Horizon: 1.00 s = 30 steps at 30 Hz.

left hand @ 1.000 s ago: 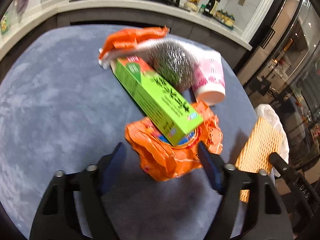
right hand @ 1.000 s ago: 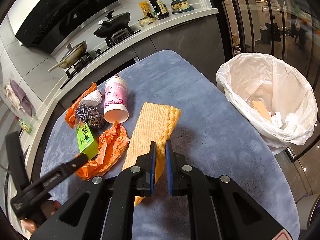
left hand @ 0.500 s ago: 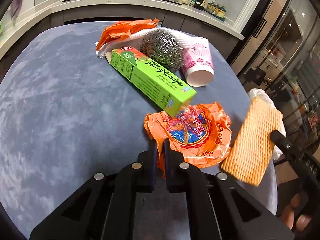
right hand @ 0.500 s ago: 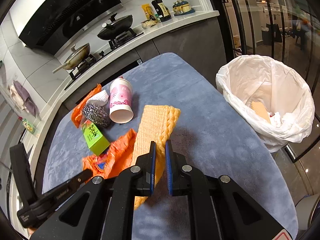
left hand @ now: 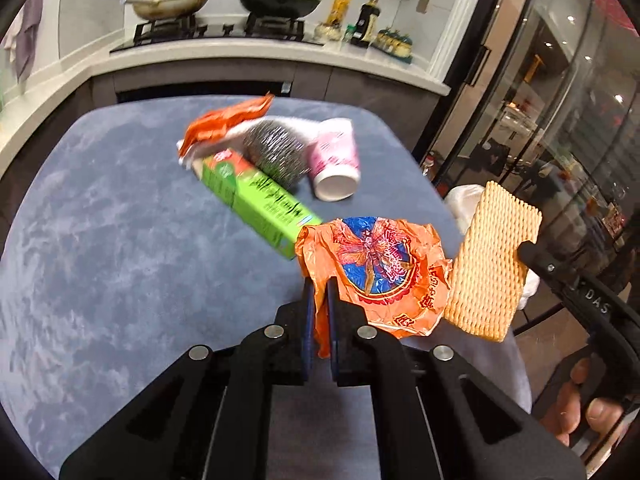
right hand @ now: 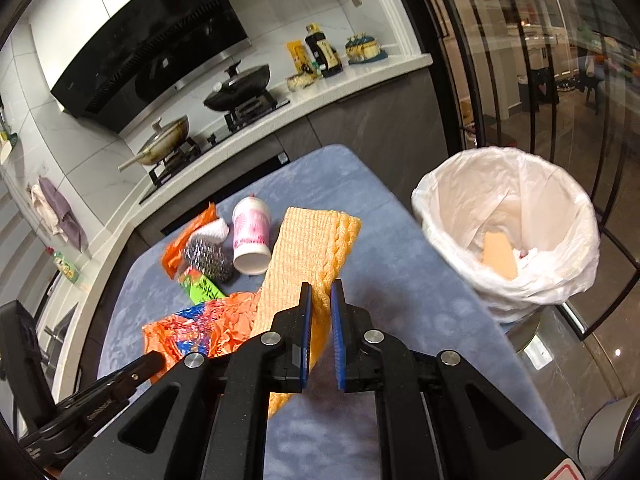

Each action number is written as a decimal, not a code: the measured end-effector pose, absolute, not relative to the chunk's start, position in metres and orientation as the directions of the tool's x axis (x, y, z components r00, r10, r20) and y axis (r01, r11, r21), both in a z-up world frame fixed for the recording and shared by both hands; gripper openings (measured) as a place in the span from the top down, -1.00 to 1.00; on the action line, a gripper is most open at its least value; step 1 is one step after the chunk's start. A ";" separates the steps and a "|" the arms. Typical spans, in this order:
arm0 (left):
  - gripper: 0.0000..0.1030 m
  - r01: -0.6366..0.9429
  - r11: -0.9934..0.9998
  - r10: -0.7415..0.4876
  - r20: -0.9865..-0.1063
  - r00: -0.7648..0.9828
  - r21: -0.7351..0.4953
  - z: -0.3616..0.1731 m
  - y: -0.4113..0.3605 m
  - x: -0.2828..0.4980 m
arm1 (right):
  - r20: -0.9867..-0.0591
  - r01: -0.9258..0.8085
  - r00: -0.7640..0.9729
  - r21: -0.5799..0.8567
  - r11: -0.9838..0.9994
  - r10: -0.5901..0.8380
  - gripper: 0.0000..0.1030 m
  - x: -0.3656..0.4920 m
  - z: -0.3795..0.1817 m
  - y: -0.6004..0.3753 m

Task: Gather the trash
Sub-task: 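Grasp the orange printed wrapper with the left tool while the right tool holds the net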

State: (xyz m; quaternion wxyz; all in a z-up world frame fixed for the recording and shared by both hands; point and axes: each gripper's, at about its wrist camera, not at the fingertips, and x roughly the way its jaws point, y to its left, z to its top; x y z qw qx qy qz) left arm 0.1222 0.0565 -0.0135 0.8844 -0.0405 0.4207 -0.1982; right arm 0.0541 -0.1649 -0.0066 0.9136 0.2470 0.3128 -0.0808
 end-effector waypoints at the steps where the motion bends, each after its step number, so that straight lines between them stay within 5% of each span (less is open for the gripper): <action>1: 0.89 0.326 0.915 -0.391 -0.721 0.572 -0.238 -0.009 0.052 0.122 | -0.604 0.304 0.797 0.402 0.864 0.000 0.82 0.052 -0.003 -0.169; 14: 0.93 0.519 0.829 -0.518 -0.636 0.572 -0.208 0.036 -0.059 0.124 | -0.530 0.396 0.834 0.376 0.838 -0.155 0.82 0.024 0.033 -0.248; 21: 0.89 0.509 0.840 -0.485 -0.679 0.551 -0.187 0.017 -0.086 0.136 | -0.535 0.454 0.818 0.375 0.809 -0.211 0.82 0.011 0.032 -0.286; 22: 0.82 0.495 0.849 -0.471 -0.690 0.550 -0.185 0.012 -0.083 0.137 | -0.539 0.460 0.815 0.376 0.804 -0.214 0.82 0.009 0.029 -0.290; 24: 0.40 0.465 0.865 -0.445 -0.719 0.534 -0.190 -0.002 -0.076 0.140 | -0.547 0.464 0.811 0.391 0.795 -0.205 0.82 0.007 0.022 -0.292; 25: 0.00 0.445 0.875 -0.430 -0.728 0.534 -0.190 -0.007 -0.073 0.140 | -0.553 0.465 0.809 0.397 0.791 -0.199 0.82 0.007 0.018 -0.293; 26: -0.13 0.411 0.892 -0.405 -0.738 0.540 -0.189 -0.016 -0.066 0.142 | -0.556 0.466 0.808 0.400 0.789 -0.196 0.82 0.008 0.017 -0.292; 30: -0.20 0.354 0.910 -0.380 -0.781 0.496 -0.218 -0.045 -0.055 0.147 | -0.575 0.459 0.801 0.411 0.787 -0.167 0.82 0.015 0.004 -0.288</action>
